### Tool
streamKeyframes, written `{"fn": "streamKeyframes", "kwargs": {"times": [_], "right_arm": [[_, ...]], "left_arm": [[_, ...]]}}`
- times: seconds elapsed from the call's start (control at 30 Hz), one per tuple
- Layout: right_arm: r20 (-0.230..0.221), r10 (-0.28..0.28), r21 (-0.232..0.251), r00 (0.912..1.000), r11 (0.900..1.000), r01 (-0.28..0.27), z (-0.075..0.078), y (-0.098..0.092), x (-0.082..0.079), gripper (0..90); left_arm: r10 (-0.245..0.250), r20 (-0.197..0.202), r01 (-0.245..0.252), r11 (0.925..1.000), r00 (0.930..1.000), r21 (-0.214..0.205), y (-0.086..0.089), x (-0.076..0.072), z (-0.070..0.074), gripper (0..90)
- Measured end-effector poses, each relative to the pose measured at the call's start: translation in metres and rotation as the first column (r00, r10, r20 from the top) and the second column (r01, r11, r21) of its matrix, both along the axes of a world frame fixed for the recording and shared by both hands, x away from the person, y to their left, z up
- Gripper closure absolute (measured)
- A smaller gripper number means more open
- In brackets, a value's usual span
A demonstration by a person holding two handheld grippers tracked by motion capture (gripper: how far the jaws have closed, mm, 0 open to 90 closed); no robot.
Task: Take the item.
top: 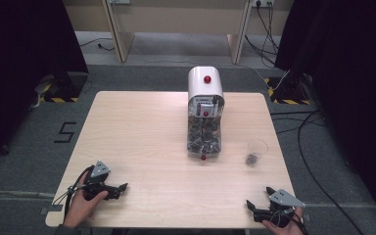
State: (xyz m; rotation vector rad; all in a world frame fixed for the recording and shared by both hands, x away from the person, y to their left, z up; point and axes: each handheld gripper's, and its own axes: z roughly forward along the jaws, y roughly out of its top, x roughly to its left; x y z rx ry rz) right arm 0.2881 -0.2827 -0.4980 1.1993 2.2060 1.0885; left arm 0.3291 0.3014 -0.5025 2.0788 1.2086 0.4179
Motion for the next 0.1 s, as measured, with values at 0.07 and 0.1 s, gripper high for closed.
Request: {"fn": "streamKeyframes", "kwargs": {"times": [0.07, 0.1], "right_arm": [[-0.011, 0.003, -0.005, 0.9999, 1.0, -0.003, 0.001, 0.0002, 0.0006, 8.9], [-0.009, 0.003, -0.011, 1.0, 0.9999, -0.003, 0.0014, 0.0001, 0.001, 8.9]], "left_arm": [[0.001, -0.001, -0.001, 1.0, 1.0, 0.0, -0.0001, 0.0, 0.0001, 0.0], [0.001, -0.001, -0.001, 1.0, 1.0, 0.0, -0.0001, 0.0, 0.0001, 0.0]]}}
